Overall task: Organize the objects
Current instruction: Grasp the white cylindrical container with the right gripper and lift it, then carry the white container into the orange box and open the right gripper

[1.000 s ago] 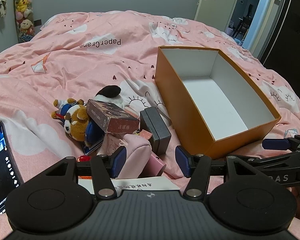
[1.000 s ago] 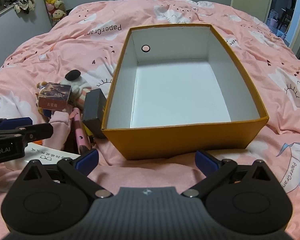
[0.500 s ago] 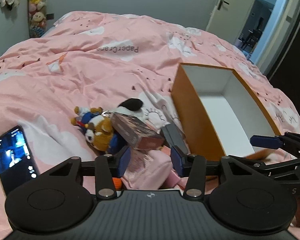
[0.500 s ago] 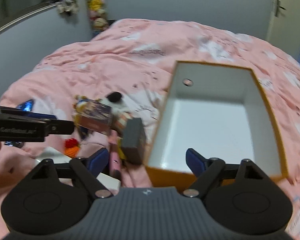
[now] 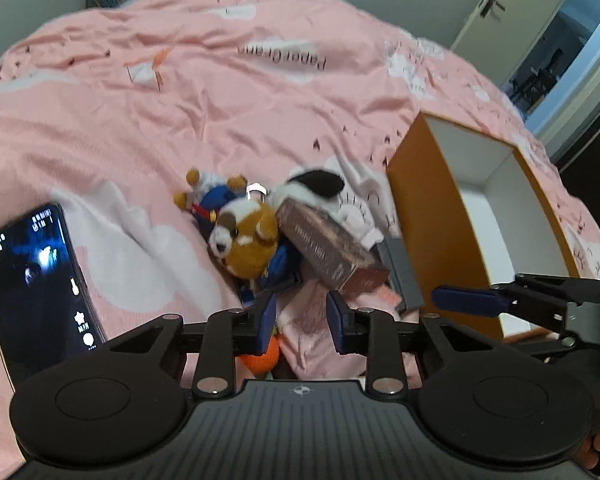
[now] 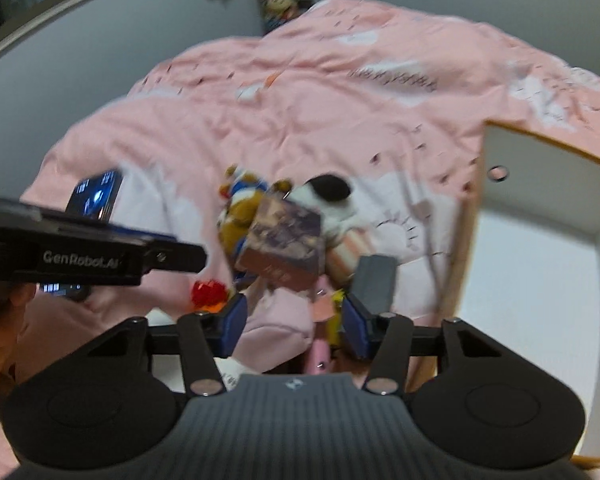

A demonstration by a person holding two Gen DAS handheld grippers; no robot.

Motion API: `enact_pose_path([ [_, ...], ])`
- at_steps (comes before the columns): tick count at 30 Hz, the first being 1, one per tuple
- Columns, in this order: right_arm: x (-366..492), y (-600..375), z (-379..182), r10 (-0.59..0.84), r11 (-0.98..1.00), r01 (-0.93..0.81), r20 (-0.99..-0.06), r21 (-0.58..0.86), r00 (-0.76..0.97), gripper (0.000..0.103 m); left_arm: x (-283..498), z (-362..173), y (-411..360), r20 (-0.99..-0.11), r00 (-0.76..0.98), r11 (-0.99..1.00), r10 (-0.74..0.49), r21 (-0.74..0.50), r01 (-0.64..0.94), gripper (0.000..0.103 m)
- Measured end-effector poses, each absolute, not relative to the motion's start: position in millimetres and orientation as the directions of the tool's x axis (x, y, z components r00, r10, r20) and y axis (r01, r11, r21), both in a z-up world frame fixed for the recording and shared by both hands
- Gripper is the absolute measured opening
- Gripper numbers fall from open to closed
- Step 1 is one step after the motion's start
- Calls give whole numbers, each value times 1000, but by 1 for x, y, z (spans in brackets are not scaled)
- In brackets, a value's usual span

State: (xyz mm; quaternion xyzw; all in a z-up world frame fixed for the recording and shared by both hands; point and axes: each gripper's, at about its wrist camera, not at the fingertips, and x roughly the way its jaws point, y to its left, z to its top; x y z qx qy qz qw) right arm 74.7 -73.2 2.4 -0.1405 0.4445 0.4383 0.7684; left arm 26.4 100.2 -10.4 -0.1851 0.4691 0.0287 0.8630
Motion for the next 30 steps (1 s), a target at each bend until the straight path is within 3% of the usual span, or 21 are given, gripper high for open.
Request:
enact_pose_path([
  [9,52,-65,-22,495,396,-883,-869,251,-25,53,11,-19,99,-881,442,938,-167,-280,-204,37],
  [12,50,-63,-26,460,292,-924,-883,246,-89,60,2,-17,96,-892,423,945,-159,-261,-196,48],
  [15,53,-60,-29,432,208,-940,-888,269,-158,63,-5,-17,90,-901,398,954,-170,-252,-164,49],
  [20,61,-41,-37,386,67,-961,-895,269,-224,75,-7,-21,78,-909,377,966,-175,-233,-114,49],
  [24,73,-26,-53,327,26,-930,-882,366,-338,77,-6,-23,80,-909,377,965,-180,-238,-114,49],
  [30,77,-13,-68,286,-3,-916,-878,401,-385,88,-3,-25,81,-903,385,960,-191,-253,-117,49],
])
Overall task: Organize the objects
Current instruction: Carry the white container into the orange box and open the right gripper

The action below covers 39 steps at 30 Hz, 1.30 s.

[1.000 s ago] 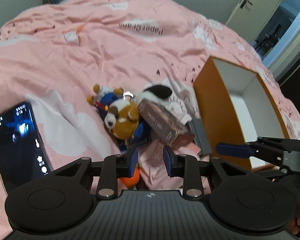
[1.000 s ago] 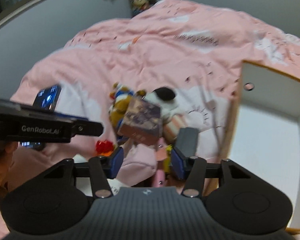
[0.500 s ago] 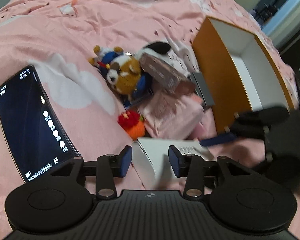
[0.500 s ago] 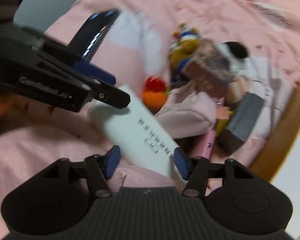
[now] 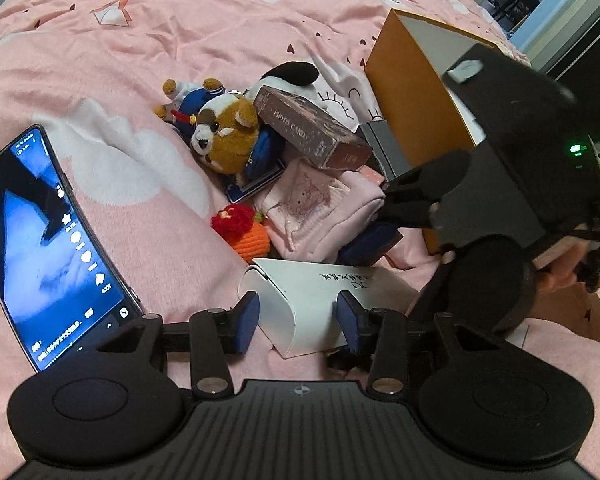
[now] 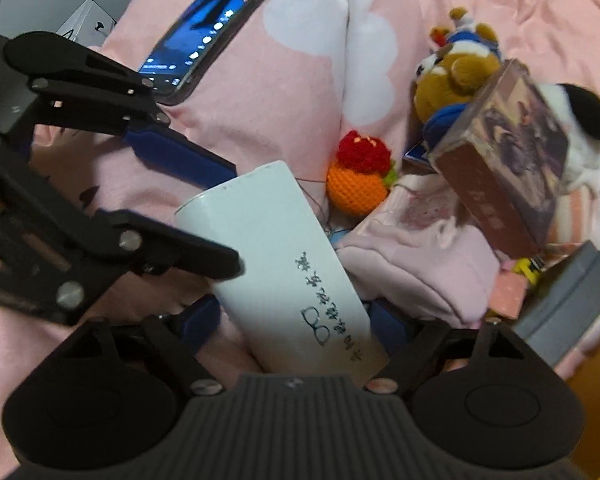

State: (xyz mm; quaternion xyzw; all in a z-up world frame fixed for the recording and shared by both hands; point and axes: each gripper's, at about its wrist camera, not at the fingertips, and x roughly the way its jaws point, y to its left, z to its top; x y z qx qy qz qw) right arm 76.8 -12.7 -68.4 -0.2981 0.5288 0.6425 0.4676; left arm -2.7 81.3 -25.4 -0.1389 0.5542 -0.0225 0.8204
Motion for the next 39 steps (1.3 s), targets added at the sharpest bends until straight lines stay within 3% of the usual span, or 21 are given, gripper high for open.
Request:
enact_pose_path([
  [5,82,-24,-70,320,38,-910,-868,412,-380,83,-3,-22,84,-893,409,957,-188,-260,-128,49],
  [8,74,-39,-55,372,59,-938,-880,341,-297,78,-5,-10,90,-869,464,953,-175,-267,-140,49],
  [15,61,-81,-11,524,147,-972,-848,186,-83,70,-11,24,93,-749,598,910,-285,-408,-77,47],
  [20,65,-104,-1,582,286,-938,-813,195,8,67,-18,47,89,-696,678,926,-237,-373,-59,45],
  [27,78,-136,30,683,413,-870,-723,269,100,67,1,16,80,-808,537,938,-242,-337,-85,46],
  [30,81,-157,60,719,450,-849,-677,278,160,67,11,-7,71,-844,477,942,-246,-325,-88,53],
  [34,94,-186,97,742,506,-816,-625,282,244,67,19,-29,61,-868,452,958,-204,-273,-92,53],
  [39,126,-199,113,660,620,-747,-675,241,330,67,26,-22,51,-852,498,977,-160,-209,-45,54],
])
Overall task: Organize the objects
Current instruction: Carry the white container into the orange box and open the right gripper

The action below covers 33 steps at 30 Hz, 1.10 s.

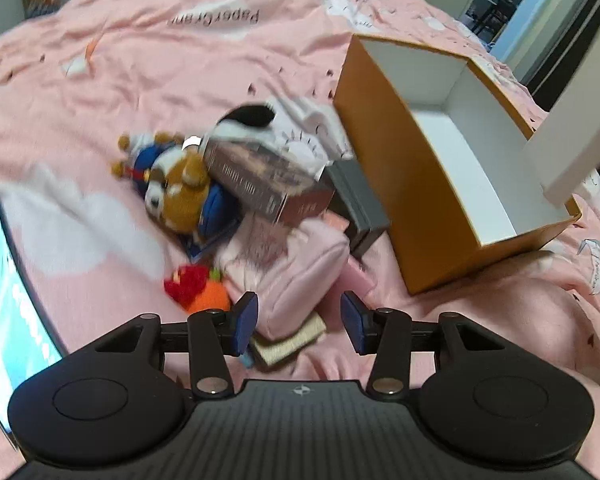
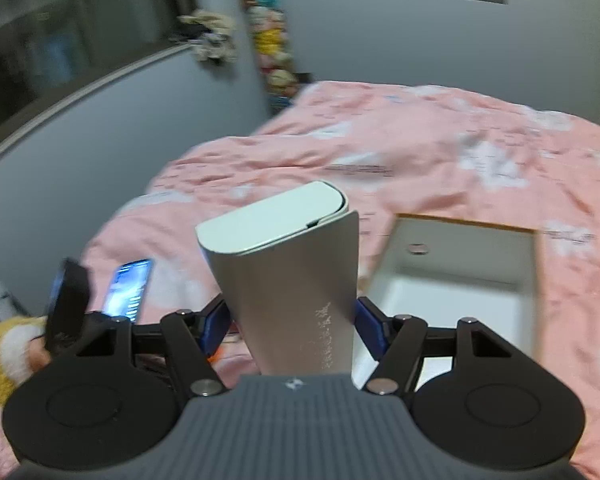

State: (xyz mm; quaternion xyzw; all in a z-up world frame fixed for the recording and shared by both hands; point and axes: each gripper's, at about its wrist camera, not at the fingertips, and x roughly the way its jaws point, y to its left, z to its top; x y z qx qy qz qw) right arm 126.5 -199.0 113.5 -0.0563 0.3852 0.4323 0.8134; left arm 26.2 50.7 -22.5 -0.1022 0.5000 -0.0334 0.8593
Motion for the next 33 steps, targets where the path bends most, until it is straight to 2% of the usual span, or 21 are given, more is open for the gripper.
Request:
enact_pose_path([
  [4,165,-186,83,535,697,-690,-783,197,317,67,35,-18,41,-844,519,985,-136,-170,-18,54],
  [7,176,-166,48,443,668,-736,-853,109,276,67,37,-17,39,-846,518,988,-127,-155,-11,54],
  [11,186,-139,10,278,513,-858,-937,-42,213,67,42,-14,42,-848,512,987,-135,-161,-5,54],
  [16,192,-116,-31,69,254,-960,-988,-116,138,68,53,-2,40,-838,523,985,-153,-175,8,54],
  [21,189,-102,-63,-34,90,-995,-998,-53,50,68,64,-6,56,-847,510,977,-152,-207,-52,54],
  [26,200,-97,-73,-69,49,-997,-996,56,-59,68,85,-11,89,-849,498,934,-175,-304,-190,61],
  [29,203,-96,-77,-80,23,-995,-992,96,-98,69,99,-21,104,-863,473,906,-179,-332,-263,62],
  [33,206,-99,-80,-82,0,-990,-987,140,-140,70,110,-40,114,-865,438,852,-244,-407,-328,62],
])
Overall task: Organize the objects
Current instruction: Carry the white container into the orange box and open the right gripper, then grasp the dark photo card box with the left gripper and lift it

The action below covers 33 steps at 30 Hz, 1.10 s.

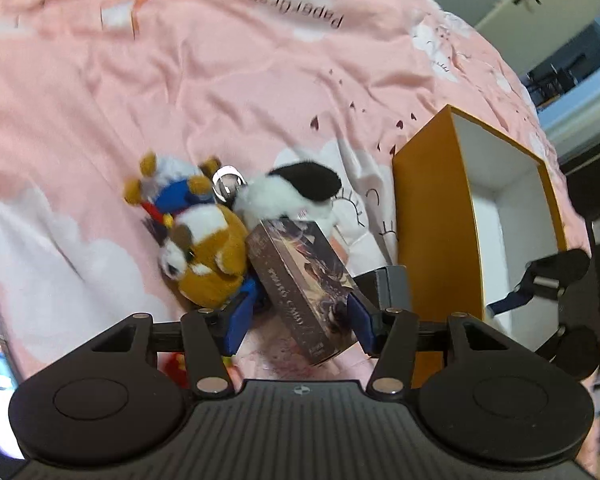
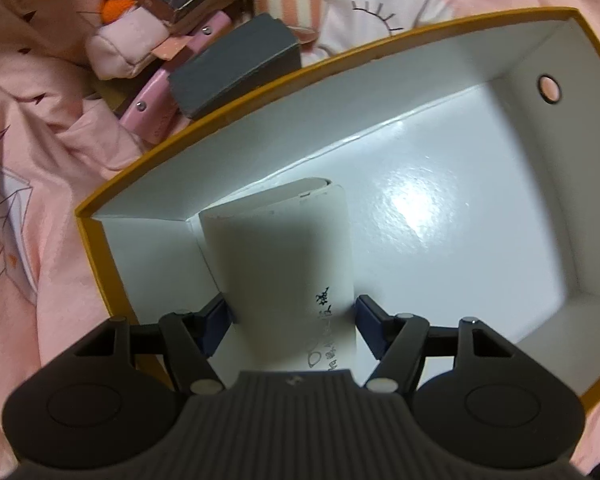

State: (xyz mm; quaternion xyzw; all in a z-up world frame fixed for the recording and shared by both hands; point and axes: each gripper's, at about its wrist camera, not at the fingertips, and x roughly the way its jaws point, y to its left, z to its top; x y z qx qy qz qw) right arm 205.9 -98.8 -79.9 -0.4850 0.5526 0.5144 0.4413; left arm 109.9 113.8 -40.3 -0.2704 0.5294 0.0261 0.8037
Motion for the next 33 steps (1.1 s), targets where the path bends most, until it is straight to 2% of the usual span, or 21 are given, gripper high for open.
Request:
enact_pose_path([
  [4,214,-104,-79,-79,17,-982,-978,190,-191,72,114,-51,117,-854,442,809,-274,-453,-374,61],
  [9,228,-113,-67,8,73,-968,-970,242,-242,73,121,-61,116,-849,437,783,-298,-479,-397,60],
  [11,237,-110,-64,55,130,-961,-969,245,-239,69,122,-62,116,-845,441,773,-303,-488,-405,56],
  [15,247,-93,-63,140,271,-922,-959,276,-246,45,119,-55,114,-837,469,783,-281,-482,-392,40],
  [19,256,-91,-70,168,349,-911,-971,220,-170,28,119,-47,111,-830,486,799,-274,-478,-365,34],
  [22,260,-91,-77,140,367,-906,-975,212,-171,23,118,-43,109,-818,507,803,-273,-483,-348,32],
  [27,252,-96,-79,124,355,-901,-968,248,-218,19,117,-29,100,-797,537,823,-275,-484,-297,25],
  [33,243,-104,-77,123,350,-898,-964,266,-237,14,114,-2,86,-751,594,832,-288,-503,-233,25],
])
